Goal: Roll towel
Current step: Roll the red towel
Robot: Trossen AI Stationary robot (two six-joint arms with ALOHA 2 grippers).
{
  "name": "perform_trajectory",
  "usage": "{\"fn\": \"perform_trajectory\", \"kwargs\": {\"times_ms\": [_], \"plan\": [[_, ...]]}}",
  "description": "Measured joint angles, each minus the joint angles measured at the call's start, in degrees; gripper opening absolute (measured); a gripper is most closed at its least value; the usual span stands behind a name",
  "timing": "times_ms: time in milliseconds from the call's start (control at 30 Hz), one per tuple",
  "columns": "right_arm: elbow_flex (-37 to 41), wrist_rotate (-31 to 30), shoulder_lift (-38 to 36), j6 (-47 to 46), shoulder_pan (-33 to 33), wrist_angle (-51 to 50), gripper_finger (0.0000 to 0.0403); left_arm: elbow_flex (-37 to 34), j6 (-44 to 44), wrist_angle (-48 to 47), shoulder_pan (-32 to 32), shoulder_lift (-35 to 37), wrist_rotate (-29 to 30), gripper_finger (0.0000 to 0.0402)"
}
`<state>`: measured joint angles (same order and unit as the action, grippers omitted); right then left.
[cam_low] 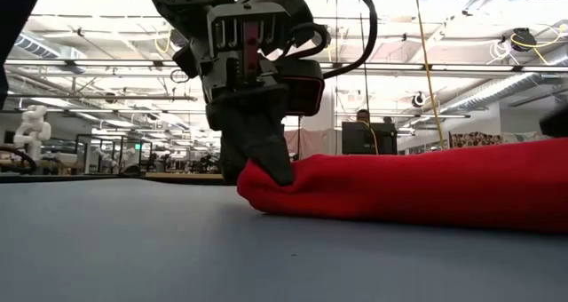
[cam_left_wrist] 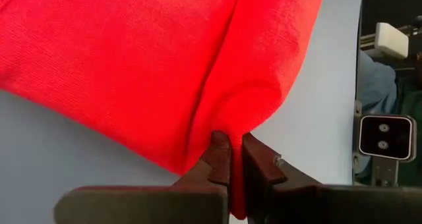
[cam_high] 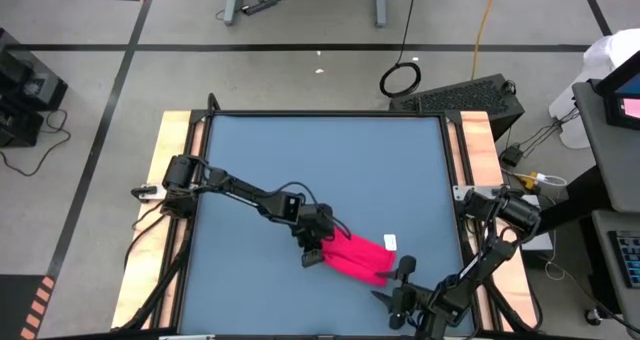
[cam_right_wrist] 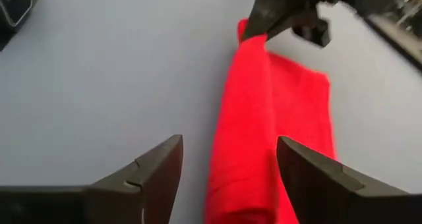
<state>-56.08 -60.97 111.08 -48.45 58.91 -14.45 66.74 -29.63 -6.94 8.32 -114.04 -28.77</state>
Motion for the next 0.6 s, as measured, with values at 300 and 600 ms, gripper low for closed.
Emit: {"fn": "perform_trajectory", "kwargs": {"times_ms": [300, 600], "plan": [[0.0, 1.1, 4.3, 3.8, -0.6, 10.3, 0.0193, 0.0, 0.1, 0.1, 0.0, 0.0, 0.0, 0.0014], [-0.2, 4.3, 7.4, -7.8, -2.3, 6.5, 0.0153, 0.0, 2.7, 0.6, 0.1, 0.0, 2.4, 0.0017]]}}
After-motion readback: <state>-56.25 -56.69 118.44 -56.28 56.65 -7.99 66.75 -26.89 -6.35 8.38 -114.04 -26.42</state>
